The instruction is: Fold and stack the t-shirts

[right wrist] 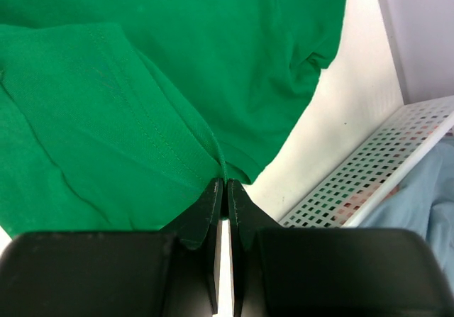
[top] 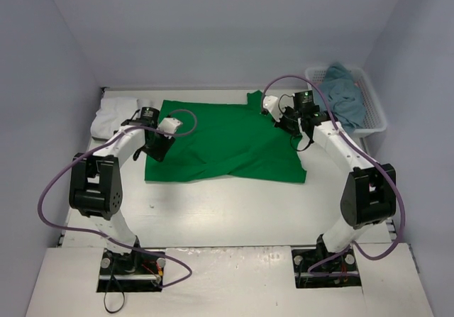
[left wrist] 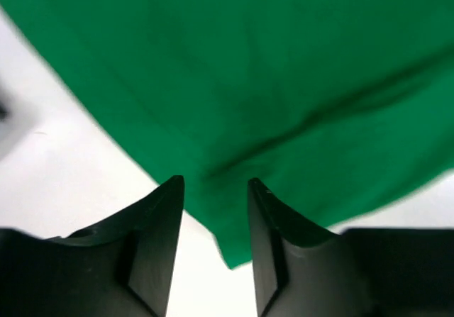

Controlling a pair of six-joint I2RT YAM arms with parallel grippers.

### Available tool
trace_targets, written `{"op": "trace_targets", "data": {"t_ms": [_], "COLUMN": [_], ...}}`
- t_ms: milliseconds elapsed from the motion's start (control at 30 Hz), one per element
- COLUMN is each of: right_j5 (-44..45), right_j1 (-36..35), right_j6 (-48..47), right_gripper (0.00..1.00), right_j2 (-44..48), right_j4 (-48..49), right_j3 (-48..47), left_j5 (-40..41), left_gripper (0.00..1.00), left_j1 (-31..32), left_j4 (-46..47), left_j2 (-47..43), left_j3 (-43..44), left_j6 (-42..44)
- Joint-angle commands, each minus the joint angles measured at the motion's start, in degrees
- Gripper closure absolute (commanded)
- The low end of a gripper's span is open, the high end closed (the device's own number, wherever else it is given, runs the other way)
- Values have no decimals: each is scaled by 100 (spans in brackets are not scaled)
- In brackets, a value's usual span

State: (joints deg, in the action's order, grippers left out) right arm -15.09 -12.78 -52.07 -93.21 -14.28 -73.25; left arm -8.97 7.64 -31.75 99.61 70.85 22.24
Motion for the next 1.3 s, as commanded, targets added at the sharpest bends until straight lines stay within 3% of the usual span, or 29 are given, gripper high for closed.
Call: {"op": "trace_targets", "data": {"t_ms": [0,133,633,667,800,933,1267], "right_j5": [-82,-108,-249,-222,-196,-213,-257], "right_j1": [21,21,12,21,12,-6,-23], "right_j6": [13,39,92,83,75,110,154], "right_gripper": [100,100,100,100,100,100,100], "right_j2": [338,365,462,444,409,374,356], "right_j4": [224,224,207,207,198,198,198], "right_j3": [74,127,197,206,206,206,259], "left_j5": [-885,-966,-834,-826,-834,-773,-571], "left_gripper": [64,58,58,59,85,96,99], "left_j1": [1,-8,-26,-26,-26,-26,-26], "left_j4": [-612,-938,-912,-921,-886,-947,-728], "left_j2": [-215,-92,523,550,472,375,-275], "left_j3": [87,61,52,69,78,166,113], "left_j6": [360,641,720,720,677,606,431]}}
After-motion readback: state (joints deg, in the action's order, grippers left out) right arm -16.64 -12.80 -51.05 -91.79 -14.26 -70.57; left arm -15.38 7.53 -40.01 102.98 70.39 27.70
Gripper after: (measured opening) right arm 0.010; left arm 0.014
